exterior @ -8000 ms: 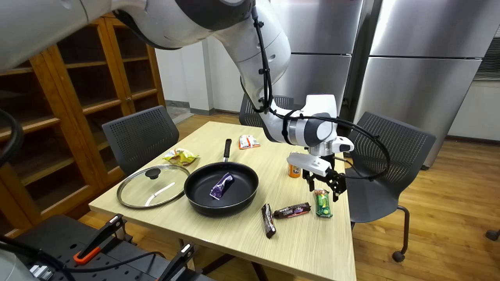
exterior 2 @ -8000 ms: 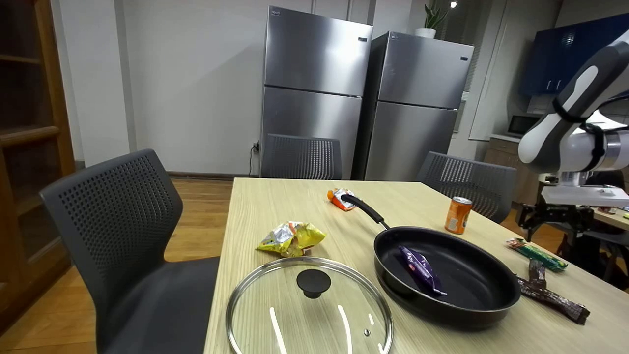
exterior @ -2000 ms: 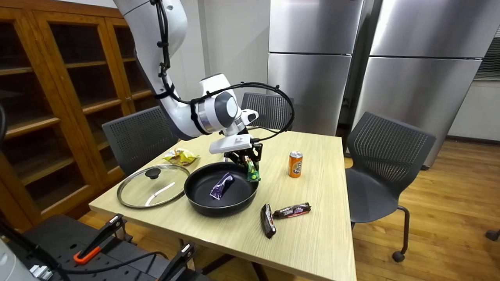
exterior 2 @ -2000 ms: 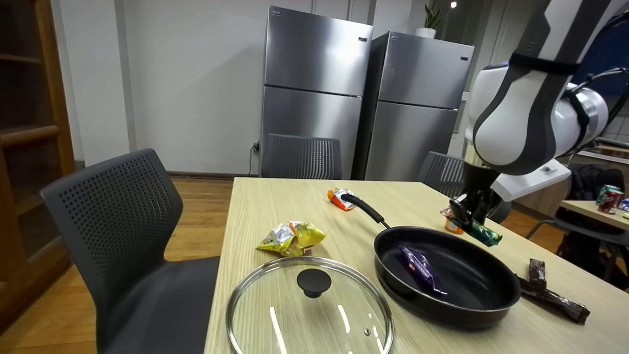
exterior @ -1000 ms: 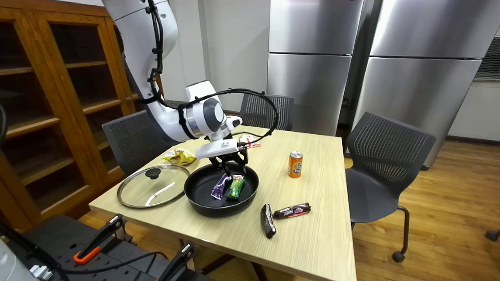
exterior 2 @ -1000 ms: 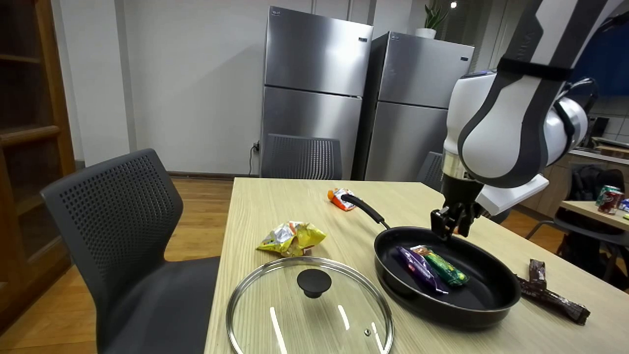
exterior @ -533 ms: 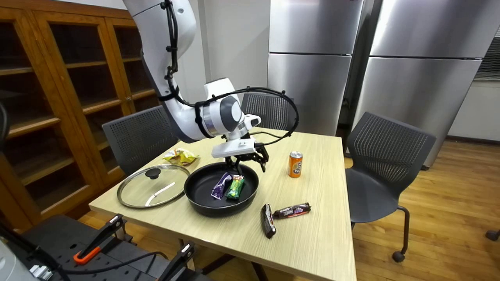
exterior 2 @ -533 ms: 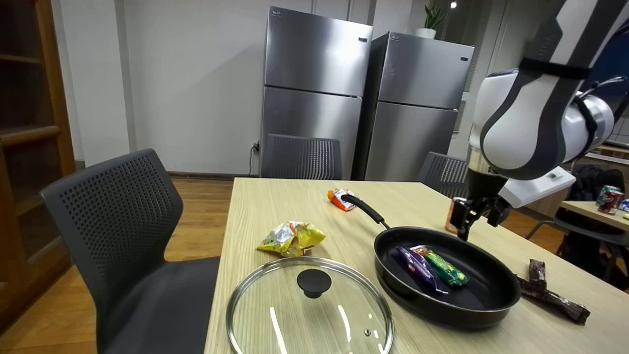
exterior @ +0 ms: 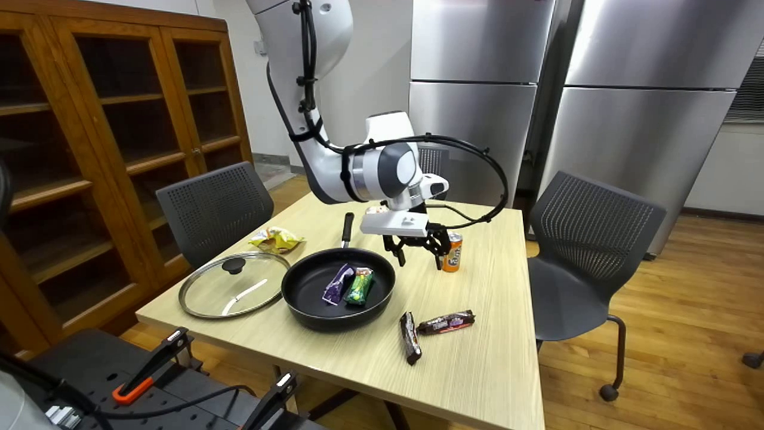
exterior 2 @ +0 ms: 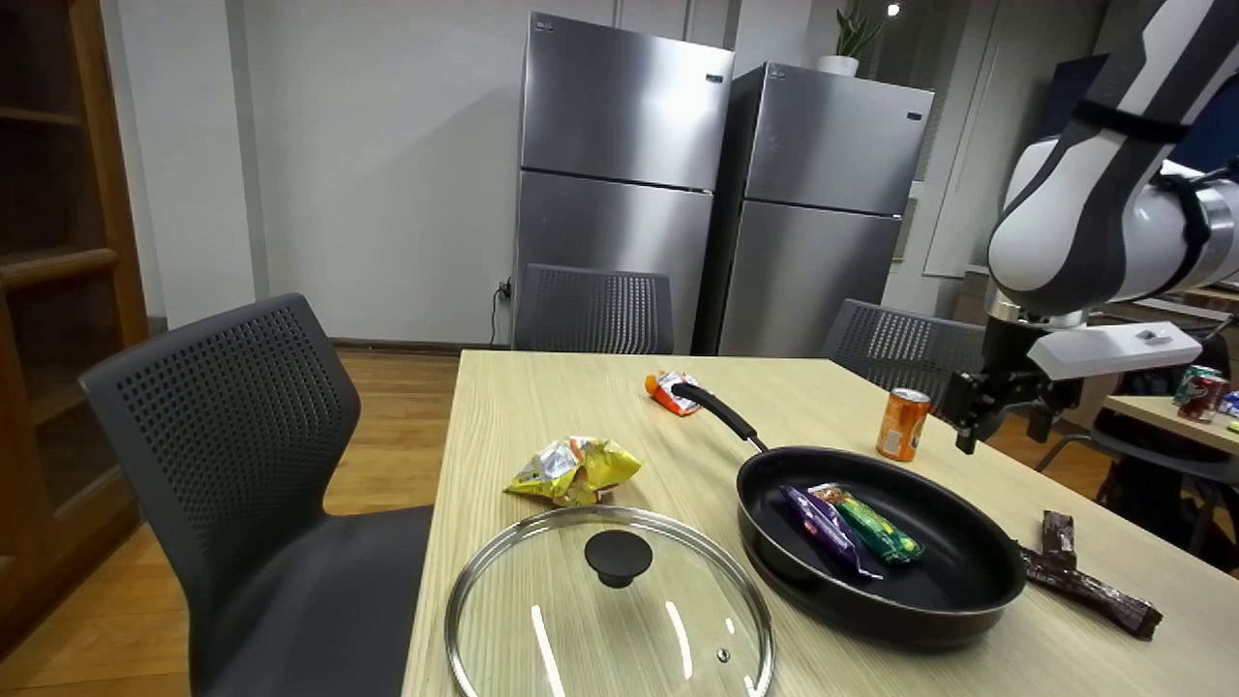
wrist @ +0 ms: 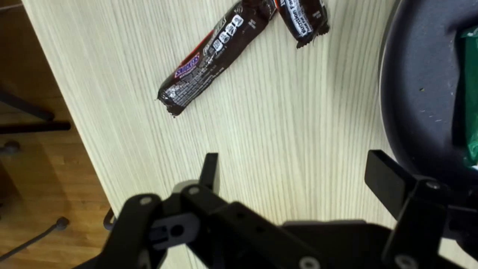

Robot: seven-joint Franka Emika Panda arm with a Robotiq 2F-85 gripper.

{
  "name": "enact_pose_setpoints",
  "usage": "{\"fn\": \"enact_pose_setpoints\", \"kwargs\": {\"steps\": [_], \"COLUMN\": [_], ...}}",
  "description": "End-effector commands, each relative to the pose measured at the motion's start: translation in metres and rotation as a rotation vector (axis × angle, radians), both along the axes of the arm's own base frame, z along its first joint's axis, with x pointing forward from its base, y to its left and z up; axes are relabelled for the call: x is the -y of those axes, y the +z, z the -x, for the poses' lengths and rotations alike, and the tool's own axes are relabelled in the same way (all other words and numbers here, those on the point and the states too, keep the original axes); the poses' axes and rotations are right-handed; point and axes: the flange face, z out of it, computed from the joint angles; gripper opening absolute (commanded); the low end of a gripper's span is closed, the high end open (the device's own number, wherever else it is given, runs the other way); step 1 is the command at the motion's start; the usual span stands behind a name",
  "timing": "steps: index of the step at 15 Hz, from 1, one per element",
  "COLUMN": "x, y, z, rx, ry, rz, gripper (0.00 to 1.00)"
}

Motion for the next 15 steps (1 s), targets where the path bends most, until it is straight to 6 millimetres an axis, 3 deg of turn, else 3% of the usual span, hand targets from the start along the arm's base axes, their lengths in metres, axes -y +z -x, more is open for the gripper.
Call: {"fn": "enact_pose_setpoints", "kwargs": {"steps": [1,8,15], "x": [0.023,0.06,0.085], "y": [0.011,0.002,-0.036], "z": [-0.01,-0.01,-0.004], "rx": [-0.03,-0.078,-0.071], "ry": [-0.103,-0.323,-0.498], "rz": [-0.081,-0.169,-0.197], "gripper": [1.0,1.0,1.0]}}
